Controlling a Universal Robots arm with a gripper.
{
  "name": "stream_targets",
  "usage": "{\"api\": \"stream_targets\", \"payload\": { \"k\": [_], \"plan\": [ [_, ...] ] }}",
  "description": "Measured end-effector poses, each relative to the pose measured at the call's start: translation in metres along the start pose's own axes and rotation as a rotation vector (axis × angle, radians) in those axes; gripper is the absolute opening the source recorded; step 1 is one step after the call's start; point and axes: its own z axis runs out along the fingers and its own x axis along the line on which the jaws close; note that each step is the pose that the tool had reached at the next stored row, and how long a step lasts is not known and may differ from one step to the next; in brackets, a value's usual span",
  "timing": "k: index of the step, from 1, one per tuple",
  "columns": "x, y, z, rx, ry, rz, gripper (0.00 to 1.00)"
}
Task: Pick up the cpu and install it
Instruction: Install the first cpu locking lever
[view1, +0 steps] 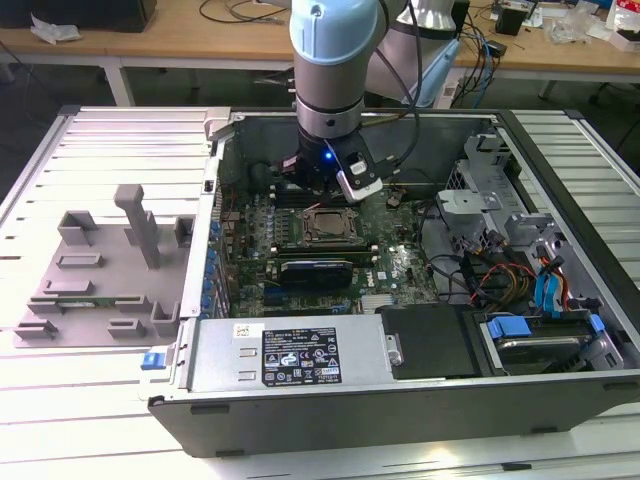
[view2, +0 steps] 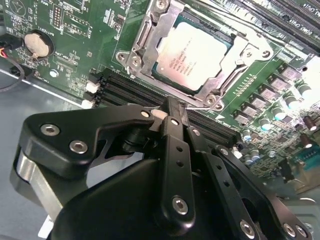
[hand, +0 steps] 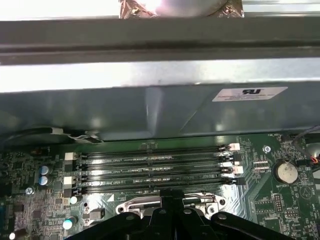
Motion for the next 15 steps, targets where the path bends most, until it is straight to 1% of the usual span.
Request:
{"api": "stream_targets", "payload": {
  "k": [2,4,12,13,14,15],
  "plan": [
    [-0.0004,0.0013,0.0007,0.0028,-0.0022,0.009,0.11],
    [-0.0011,0.0029,0.0018,0.0066,-0.0064,0.025,0.11],
    [-0.0011,0.0029,0.0020,0.0078,-0.0088,0.035,0.11],
    [-0.0010,0.0029,0.0022,0.0083,-0.0111,0.044,0.11],
    [-0.0011,0.0028,0.0028,0.0102,-0.0191,0.079,0.11],
    [-0.0010,0.0027,0.0030,0.0112,-0.0233,0.096,0.11]
  ]
}}
